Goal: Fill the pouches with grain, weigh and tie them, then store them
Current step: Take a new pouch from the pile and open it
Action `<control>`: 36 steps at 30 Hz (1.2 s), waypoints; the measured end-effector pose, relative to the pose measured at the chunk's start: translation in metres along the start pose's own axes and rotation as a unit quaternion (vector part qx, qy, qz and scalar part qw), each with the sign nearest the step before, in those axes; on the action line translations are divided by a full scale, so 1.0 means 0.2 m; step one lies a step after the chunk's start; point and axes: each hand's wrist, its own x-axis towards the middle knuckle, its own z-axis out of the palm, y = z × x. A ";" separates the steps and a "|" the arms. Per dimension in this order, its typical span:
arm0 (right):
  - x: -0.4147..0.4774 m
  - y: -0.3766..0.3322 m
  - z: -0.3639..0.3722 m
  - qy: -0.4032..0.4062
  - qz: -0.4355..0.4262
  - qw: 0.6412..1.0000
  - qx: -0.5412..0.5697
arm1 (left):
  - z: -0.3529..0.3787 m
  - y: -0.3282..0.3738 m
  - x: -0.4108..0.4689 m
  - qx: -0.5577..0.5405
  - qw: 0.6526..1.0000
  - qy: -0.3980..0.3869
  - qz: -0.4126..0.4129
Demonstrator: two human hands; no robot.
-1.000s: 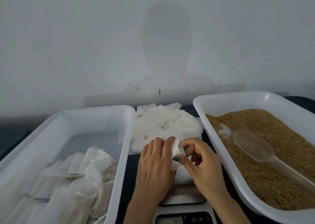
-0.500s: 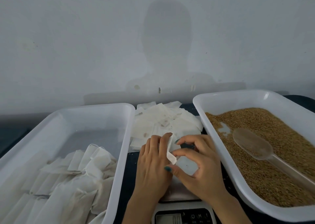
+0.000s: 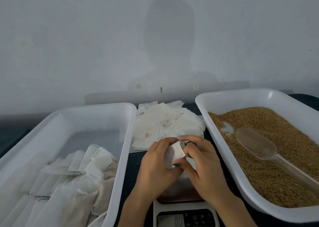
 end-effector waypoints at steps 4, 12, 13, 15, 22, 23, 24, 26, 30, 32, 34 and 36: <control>0.00 -0.01 0.00 -0.006 -0.023 1.000 -0.014 | -0.01 0.00 0.00 -0.048 0.998 -0.034 -0.020; 0.01 0.00 -0.01 -0.016 -0.056 0.998 -0.006 | -0.04 -0.04 -0.01 -0.085 0.994 -0.057 -0.038; 0.00 0.00 -0.01 -0.023 -0.054 0.998 -0.004 | -0.03 -0.04 -0.01 -0.078 0.995 -0.055 -0.040; 0.00 0.01 -0.01 -0.041 -0.044 0.998 0.009 | -0.03 -0.06 -0.01 -0.060 0.996 -0.051 -0.047; 0.00 -0.01 -0.02 -0.064 -0.051 0.997 0.012 | -0.04 -0.07 0.00 -0.042 0.996 -0.051 -0.054; 0.00 -0.02 -0.03 -0.070 -0.051 0.996 0.006 | -0.04 -0.08 0.00 -0.037 0.997 -0.047 -0.055; 0.01 -0.03 -0.03 -0.076 -0.051 0.996 -0.005 | -0.04 -0.09 0.00 -0.032 0.997 -0.042 -0.056; 0.01 -0.07 -0.06 -0.077 -0.057 0.995 -0.034 | -0.04 -0.10 0.00 -0.033 0.997 -0.031 -0.058; 0.02 -0.20 -0.15 -0.011 -0.055 0.993 -0.101 | -0.03 -0.09 0.01 -0.065 0.996 -0.008 -0.063; 0.03 -0.27 -0.25 0.023 -0.051 0.993 -0.102 | -0.03 -0.09 0.01 -0.060 0.996 -0.004 -0.067; 0.06 -0.27 -0.41 0.052 -0.019 0.991 -0.124 | -0.03 -0.09 0.01 -0.059 0.996 -0.006 -0.069; 0.09 -0.12 -0.61 0.038 0.041 0.981 -0.185 | -0.03 -0.08 0.01 -0.067 0.995 -0.006 -0.074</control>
